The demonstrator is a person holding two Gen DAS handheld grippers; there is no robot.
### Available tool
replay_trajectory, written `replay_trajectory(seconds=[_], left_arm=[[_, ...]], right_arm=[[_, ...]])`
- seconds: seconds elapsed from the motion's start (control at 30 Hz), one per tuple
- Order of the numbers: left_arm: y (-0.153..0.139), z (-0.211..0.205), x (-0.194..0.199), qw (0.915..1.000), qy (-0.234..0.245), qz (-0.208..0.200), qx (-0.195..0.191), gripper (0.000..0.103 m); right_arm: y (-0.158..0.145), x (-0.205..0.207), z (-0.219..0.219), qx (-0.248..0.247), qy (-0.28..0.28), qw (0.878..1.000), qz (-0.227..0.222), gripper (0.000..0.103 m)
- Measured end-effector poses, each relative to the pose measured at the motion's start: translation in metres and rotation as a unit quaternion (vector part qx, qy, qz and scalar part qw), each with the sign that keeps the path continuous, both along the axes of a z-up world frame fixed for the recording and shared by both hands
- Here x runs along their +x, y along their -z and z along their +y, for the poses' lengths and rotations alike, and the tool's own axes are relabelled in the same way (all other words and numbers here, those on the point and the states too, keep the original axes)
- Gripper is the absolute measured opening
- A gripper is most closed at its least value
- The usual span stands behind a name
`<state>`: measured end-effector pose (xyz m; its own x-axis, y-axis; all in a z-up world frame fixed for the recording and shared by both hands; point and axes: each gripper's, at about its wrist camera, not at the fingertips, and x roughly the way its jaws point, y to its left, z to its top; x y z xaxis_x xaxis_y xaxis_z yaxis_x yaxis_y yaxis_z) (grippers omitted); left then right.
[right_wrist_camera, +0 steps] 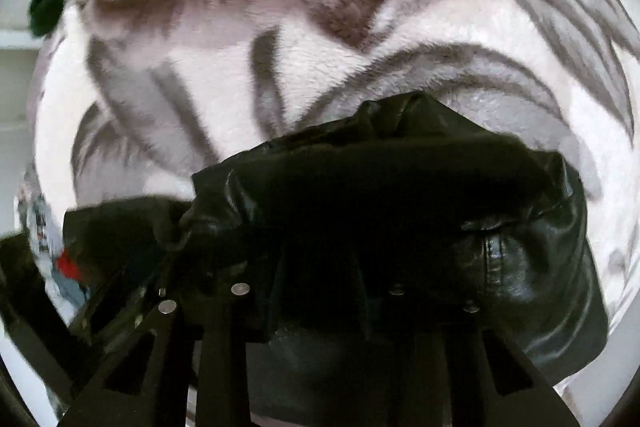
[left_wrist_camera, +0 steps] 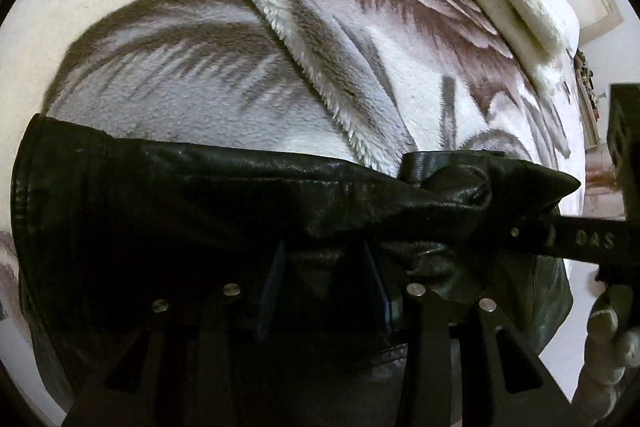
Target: Fold large clothes
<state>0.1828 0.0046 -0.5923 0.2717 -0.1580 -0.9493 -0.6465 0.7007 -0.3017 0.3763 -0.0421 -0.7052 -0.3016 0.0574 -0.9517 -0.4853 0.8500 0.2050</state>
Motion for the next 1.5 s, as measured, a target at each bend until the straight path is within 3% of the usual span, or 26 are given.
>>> replay_trajectory(seconds=[0.2, 0.3, 0.33, 0.37, 0.4, 0.47, 0.57, 0.67, 0.77, 0.8, 0.83, 0.9, 0.93, 1.03, 1.13, 1.2, 1.23, 1.27, 1.3, 1.33, 1.4, 1.43, 1.47, 1.5], left_arm=[[-0.001, -0.001, 0.005, 0.9999, 0.01, 0.004, 0.001, 0.037], [-0.02, 0.0, 0.003, 0.9999, 0.004, -0.004, -0.011, 0.037], [-0.026, 0.0, 0.002, 0.9999, 0.002, -0.008, -0.013, 0.037], [-0.036, -0.001, -0.002, 0.9996, 0.001, -0.02, -0.019, 0.037], [-0.044, -0.003, -0.005, 0.9993, 0.001, -0.029, -0.024, 0.039], [-0.056, -0.008, -0.009, 0.9989, 0.0, -0.036, -0.029, 0.043], [-0.062, -0.024, -0.009, 0.9967, -0.002, -0.052, -0.062, 0.043], [-0.048, -0.046, -0.001, 0.9963, 0.025, -0.048, -0.066, 0.043], [-0.018, -0.057, 0.013, 0.997, 0.05, -0.021, -0.056, 0.043], [-0.012, -0.057, 0.015, 0.9968, 0.052, -0.021, -0.057, 0.044], [-0.009, -0.056, 0.017, 0.9966, 0.053, -0.022, -0.059, 0.044], [-0.01, -0.057, 0.018, 0.9962, 0.063, -0.022, -0.056, 0.045], [-0.009, -0.058, 0.019, 0.9959, 0.067, -0.024, -0.057, 0.045], [-0.008, -0.057, 0.019, 0.9955, 0.069, -0.025, -0.059, 0.045], [-0.007, -0.057, 0.022, 0.9955, 0.072, -0.022, -0.058, 0.045], [-0.004, -0.055, 0.023, 0.9952, 0.073, -0.023, -0.061, 0.045], [-0.004, -0.054, 0.021, 0.9951, 0.073, -0.026, -0.061, 0.045], [-0.004, -0.053, 0.021, 0.9951, 0.071, -0.029, -0.062, 0.045], [-0.003, -0.052, 0.021, 0.995, 0.069, -0.033, -0.064, 0.045], [-0.003, -0.051, 0.019, 0.995, 0.067, -0.034, -0.066, 0.045], [-0.002, -0.05, 0.019, 0.9949, 0.064, -0.034, -0.071, 0.045], [-0.003, -0.05, 0.018, 0.9948, 0.067, -0.034, -0.069, 0.045], [-0.003, -0.051, 0.018, 0.9946, 0.071, -0.033, -0.067, 0.045], [-0.004, -0.051, 0.018, 0.9945, 0.076, -0.035, -0.064, 0.045]], right_arm=[[0.005, 0.008, -0.002, 0.007, 0.023, 1.0, 0.019, 0.033], [-0.016, 0.016, -0.036, 0.078, 0.094, 0.991, 0.056, 0.033], [-0.026, 0.018, -0.055, 0.116, 0.131, 0.982, 0.071, 0.039], [-0.037, 0.017, -0.084, 0.152, 0.177, 0.969, 0.081, 0.056], [-0.044, 0.013, -0.105, 0.168, 0.206, 0.961, 0.08, 0.061], [-0.058, 0.001, -0.163, 0.196, 0.279, 0.936, 0.082, 0.064], [-0.061, -0.027, -0.24, 0.193, 0.354, 0.912, 0.07, 0.069], [-0.038, -0.049, -0.295, 0.178, 0.39, 0.901, 0.07, 0.07], [0.003, -0.062, -0.317, 0.184, 0.399, 0.894, 0.086, 0.07], [0.014, -0.061, -0.318, 0.198, 0.408, 0.886, 0.091, 0.07], [0.027, -0.06, -0.318, 0.236, 0.427, 0.867, 0.098, 0.07], [0.042, -0.053, -0.31, 0.288, 0.436, 0.847, 0.094, 0.071], [0.048, -0.049, -0.304, 0.303, 0.436, 0.843, 0.09, 0.077], [0.06, -0.042, -0.28, 0.337, 0.43, 0.832, 0.097, 0.082], [0.059, -0.037, -0.27, 0.328, 0.428, 0.838, 0.085, 0.082], [0.059, -0.038, -0.273, 0.334, 0.44, 0.828, 0.091, 0.08], [0.056, -0.039, -0.275, 0.341, 0.454, 0.818, 0.095, 0.068], [0.051, -0.04, -0.275, 0.361, 0.465, 0.802, 0.097, 0.046], [0.044, -0.04, -0.274, 0.377, 0.467, 0.795, 0.093, 0.04], [0.036, -0.037, -0.269, 0.389, 0.457, 0.796, 0.082, 0.04], [0.026, -0.029, -0.253, 0.362, 0.409, 0.837, 0.046, 0.041], [0.03, -0.023, -0.245, 0.339, 0.391, 0.855, 0.04, 0.047], [0.044, -0.02, -0.24, 0.33, 0.395, 0.855, 0.057, 0.052], [0.054, -0.018, -0.24, 0.332, 0.411, 0.846, 0.073, 0.052]])
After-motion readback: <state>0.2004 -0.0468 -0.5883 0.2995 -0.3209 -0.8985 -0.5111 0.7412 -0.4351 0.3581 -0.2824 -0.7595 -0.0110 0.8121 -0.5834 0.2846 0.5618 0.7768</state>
